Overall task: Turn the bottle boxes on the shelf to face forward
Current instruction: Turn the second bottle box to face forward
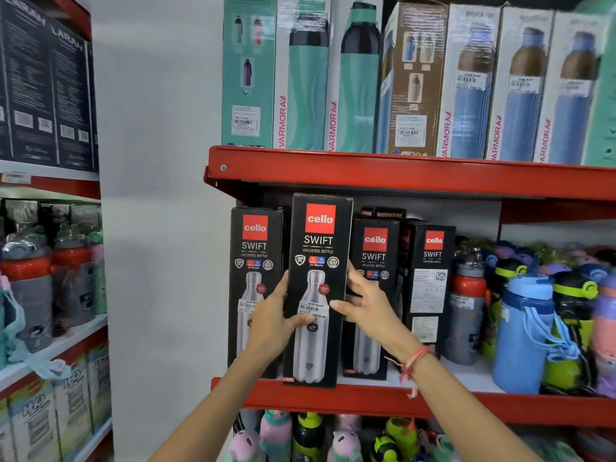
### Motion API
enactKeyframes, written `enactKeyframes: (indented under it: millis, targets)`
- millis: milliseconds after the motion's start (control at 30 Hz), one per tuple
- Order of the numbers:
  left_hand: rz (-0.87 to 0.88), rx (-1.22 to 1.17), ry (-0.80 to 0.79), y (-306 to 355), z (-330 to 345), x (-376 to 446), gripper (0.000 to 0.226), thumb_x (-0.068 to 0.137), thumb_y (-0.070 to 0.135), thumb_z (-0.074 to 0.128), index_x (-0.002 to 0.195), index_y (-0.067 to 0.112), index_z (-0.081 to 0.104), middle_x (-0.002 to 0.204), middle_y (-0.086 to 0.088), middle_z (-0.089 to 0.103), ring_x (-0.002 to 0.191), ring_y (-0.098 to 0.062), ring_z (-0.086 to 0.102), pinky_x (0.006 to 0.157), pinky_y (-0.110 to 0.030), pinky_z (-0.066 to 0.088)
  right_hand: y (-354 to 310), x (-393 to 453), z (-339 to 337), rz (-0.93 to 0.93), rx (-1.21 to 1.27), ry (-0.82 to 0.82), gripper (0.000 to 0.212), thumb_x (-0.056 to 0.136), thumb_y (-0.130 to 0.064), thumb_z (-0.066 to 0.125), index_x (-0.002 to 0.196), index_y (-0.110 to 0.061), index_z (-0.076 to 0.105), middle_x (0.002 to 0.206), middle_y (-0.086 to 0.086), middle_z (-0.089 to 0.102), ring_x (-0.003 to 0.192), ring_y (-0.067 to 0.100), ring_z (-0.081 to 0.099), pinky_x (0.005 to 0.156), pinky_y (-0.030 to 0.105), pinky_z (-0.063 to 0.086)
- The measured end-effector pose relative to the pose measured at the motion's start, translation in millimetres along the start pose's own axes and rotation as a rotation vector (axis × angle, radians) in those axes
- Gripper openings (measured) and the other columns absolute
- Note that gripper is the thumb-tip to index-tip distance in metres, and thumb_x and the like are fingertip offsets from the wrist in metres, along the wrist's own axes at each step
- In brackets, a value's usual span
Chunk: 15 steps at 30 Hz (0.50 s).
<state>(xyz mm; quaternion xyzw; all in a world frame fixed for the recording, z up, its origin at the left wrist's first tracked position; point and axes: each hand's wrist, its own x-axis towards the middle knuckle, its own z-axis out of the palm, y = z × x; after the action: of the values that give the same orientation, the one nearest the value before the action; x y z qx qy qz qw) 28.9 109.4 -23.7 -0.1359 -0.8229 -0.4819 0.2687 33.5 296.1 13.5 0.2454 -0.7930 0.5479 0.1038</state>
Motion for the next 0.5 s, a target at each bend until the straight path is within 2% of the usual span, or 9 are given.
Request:
enactKeyframes:
  millis: [67,133,167,267,367,433,500]
  targets:
    - [-0.002,0.022,0.024,-2,6,10,0.095,0.069,0.022,0.081,0.145,0.03,0.024,0.131,-0.001,0.061,0.123,-0.018,0.055,0.104,-0.046,0.045,6,12,2,0.004,-0.054,0.029,0.086,0.086,0.005,0.061,0.15,-0.034,0.018,0.115,-0.026,0.055,0.104,-0.002,0.06,0.092,0.023,0.052]
    - [-0.008,0.044,0.031,-4,13,18,0.093,0.07,0.019,0.08,0.146,0.026,0.026,0.125,-0.003,0.065,0.114,-0.017,0.06,0.1,-0.039,0.048,14,21,4,0.006,-0.094,0.064,0.086,0.086,0.003,0.062,0.149,-0.037,0.02,0.113,-0.028,0.055,0.108,0.003,0.062,0.099,0.037,0.05]
    - [-0.017,0.068,0.038,-6,15,20,0.093,0.071,0.019,0.08,0.146,0.025,0.025,0.122,-0.003,0.066,0.108,-0.017,0.062,0.096,-0.033,0.048,19,25,7,0.012,-0.101,0.078,0.085,0.086,0.003,0.062,0.148,-0.037,0.021,0.114,-0.026,0.055,0.107,0.002,0.062,0.101,0.039,0.049]
    - [-0.048,0.104,0.04,-12,22,20,0.089,0.075,0.017,0.077,0.147,0.021,0.024,0.117,-0.005,0.066,0.091,-0.011,0.058,0.083,-0.02,0.041,35,30,15,0.019,-0.108,0.128,0.082,0.086,0.002,0.062,0.147,-0.037,0.024,0.12,-0.016,0.06,0.103,0.002,0.064,0.098,0.038,0.051]
    - [-0.04,0.125,0.025,-18,24,17,0.082,0.078,0.015,0.074,0.145,0.018,0.027,0.113,-0.003,0.067,0.078,-0.001,0.055,0.069,-0.006,0.04,45,33,21,0.026,-0.111,0.141,0.082,0.087,0.001,0.062,0.147,-0.039,0.022,0.121,-0.014,0.057,0.103,0.008,0.065,0.088,0.023,0.053]
    - [-0.048,0.151,0.02,-21,25,19,0.08,0.08,0.015,0.072,0.145,0.018,0.025,0.107,-0.004,0.069,0.075,-0.003,0.057,0.066,-0.009,0.043,46,36,23,0.02,-0.159,0.168,0.081,0.087,-0.001,0.063,0.147,-0.036,0.022,0.117,-0.014,0.056,0.103,0.016,0.066,0.085,0.022,0.053]
    - [-0.075,0.164,0.017,-20,27,18,0.08,0.083,0.017,0.069,0.146,0.017,0.02,0.104,-0.007,0.07,0.078,-0.012,0.062,0.072,-0.018,0.045,46,37,25,0.002,-0.215,0.209,0.079,0.086,-0.004,0.065,0.147,-0.032,0.024,0.122,-0.006,0.062,0.103,0.017,0.067,0.088,0.021,0.05]
